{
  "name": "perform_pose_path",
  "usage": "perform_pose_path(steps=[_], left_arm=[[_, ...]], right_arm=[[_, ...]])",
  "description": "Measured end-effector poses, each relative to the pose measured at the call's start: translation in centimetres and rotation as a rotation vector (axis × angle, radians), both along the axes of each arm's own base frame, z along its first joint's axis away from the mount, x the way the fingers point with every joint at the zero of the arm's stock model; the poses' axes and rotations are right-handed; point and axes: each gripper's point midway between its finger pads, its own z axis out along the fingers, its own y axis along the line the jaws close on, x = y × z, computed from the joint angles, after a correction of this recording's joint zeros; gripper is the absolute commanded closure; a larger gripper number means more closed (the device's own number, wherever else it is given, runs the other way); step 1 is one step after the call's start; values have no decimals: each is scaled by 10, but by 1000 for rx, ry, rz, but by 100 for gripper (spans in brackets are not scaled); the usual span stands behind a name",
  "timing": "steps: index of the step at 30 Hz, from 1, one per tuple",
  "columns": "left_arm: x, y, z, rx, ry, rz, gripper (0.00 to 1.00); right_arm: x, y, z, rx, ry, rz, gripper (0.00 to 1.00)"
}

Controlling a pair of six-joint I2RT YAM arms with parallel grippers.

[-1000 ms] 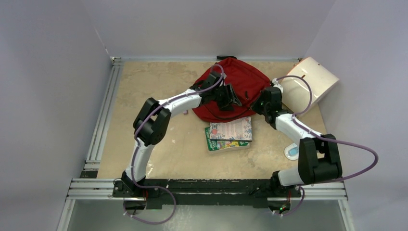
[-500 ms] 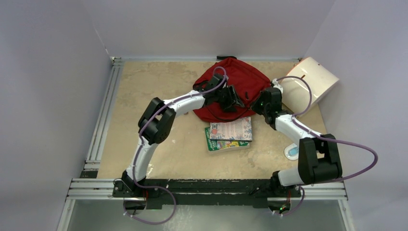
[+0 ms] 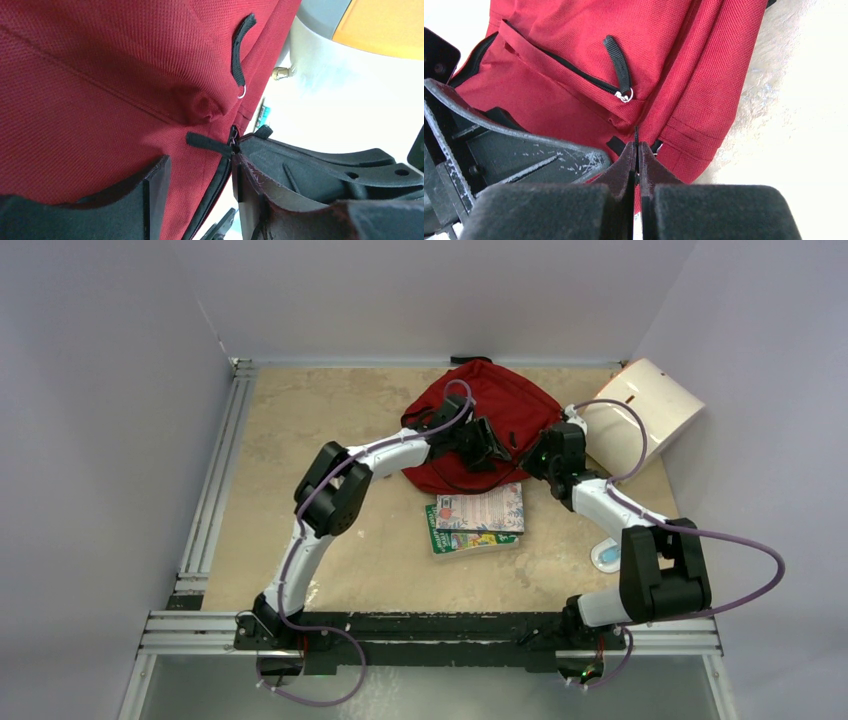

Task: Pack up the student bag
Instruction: Unzip the student bag at the center of the board.

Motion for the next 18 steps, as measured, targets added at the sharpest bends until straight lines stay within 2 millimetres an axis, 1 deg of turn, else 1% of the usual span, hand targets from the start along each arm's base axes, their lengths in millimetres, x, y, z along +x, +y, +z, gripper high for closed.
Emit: perform_pose_path(steps=[7, 13, 17, 18], left_arm=[[8, -8, -6, -26, 10, 15, 56], [11, -14, -5, -47, 14, 18, 64], [11, -19, -8, -59, 17, 9, 69], [10, -20, -9, -61, 19, 8, 72]], right_arm=[[-1, 1, -1, 4, 0, 5, 100], [-1, 3, -1, 10, 2, 14, 100], [-2, 3, -2, 13, 3, 17, 100], [-2, 3, -2, 14, 3, 18, 100]])
